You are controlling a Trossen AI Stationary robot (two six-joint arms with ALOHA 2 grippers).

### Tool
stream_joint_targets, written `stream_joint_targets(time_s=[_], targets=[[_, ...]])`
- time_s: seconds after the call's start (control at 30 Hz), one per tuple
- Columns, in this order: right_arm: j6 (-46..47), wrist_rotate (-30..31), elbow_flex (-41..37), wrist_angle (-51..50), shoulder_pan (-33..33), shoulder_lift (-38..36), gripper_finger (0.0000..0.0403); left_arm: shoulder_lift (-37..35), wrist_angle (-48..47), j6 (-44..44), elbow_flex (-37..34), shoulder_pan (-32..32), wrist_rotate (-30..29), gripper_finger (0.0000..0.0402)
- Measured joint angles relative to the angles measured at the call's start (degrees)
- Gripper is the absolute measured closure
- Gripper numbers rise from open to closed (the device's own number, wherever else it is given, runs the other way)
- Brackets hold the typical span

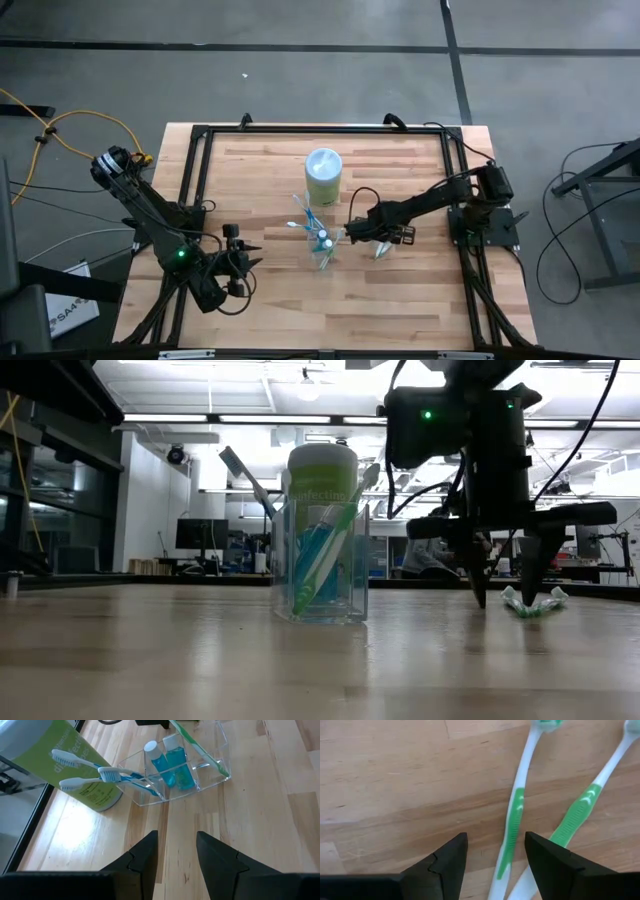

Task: Pick & Place toothbrushing station
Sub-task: Put the left green toothbrush into the transparent organizer

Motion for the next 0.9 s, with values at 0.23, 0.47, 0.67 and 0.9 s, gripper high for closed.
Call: stream_joint_targets(time_s=[0.23,0.47,0.67,0.9], targets=[[0.0,0.58,-0.03,-0.33,-0.12,0.04,0.0209,0.0,-0.07,0.0,0.0,0.0,0.02,0.0273],[-1.03,-0.71,-0.03,-1.05,-1.46,0.07,0.0227,0.0,-0.07,0.0,0.0,0.0,0.02,0.0273],[-1.33,-1.78,-0.05,-0.11,-1.03,0.09,0.0244,0.0,-0.09,-0.01,0.0,-0.24,0.08,0.0273],[-1.84,-0.74,-0.08,-1.38,-1.68,0.15,0.0251,0.0,-0.09,0.0,0.0,-0.24,0.1,0.0273]])
